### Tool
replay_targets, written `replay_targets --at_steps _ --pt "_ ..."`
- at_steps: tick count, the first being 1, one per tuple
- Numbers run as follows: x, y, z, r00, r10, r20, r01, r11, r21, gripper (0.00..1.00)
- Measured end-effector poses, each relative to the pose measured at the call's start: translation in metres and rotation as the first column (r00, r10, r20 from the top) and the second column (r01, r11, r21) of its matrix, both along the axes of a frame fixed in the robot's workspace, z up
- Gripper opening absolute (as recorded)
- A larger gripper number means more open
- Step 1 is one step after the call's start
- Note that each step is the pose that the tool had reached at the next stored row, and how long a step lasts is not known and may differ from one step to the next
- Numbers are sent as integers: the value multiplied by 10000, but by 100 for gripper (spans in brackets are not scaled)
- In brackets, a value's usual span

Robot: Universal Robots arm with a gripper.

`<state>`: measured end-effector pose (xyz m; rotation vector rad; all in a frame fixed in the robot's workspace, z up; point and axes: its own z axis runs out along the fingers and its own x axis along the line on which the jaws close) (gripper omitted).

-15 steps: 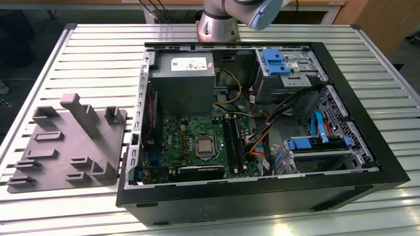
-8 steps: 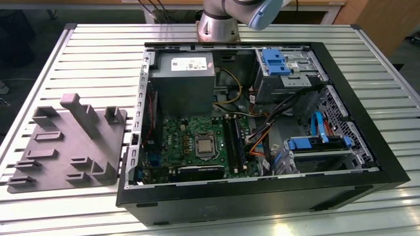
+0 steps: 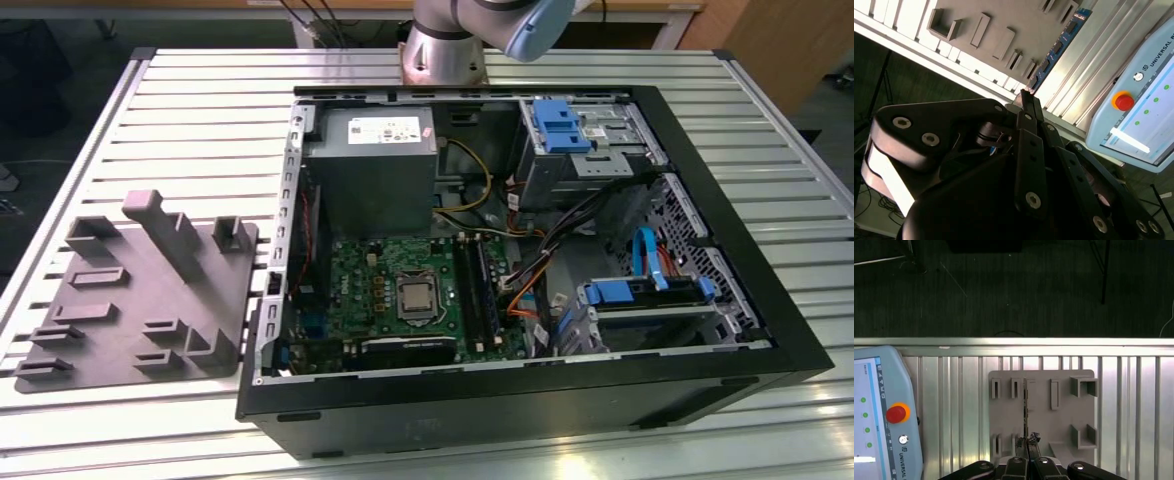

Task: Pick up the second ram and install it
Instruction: 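Pick up the second ram and move it above second insertion slot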

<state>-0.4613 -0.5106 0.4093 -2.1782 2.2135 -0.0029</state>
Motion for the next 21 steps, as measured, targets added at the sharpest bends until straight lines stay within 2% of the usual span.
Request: replay_targets --at_steps 12,21 --pt "103 0 -1 10000 0 1 0 10000 0 12" --pt "215 0 -1 10000 0 1 0 10000 1 12"
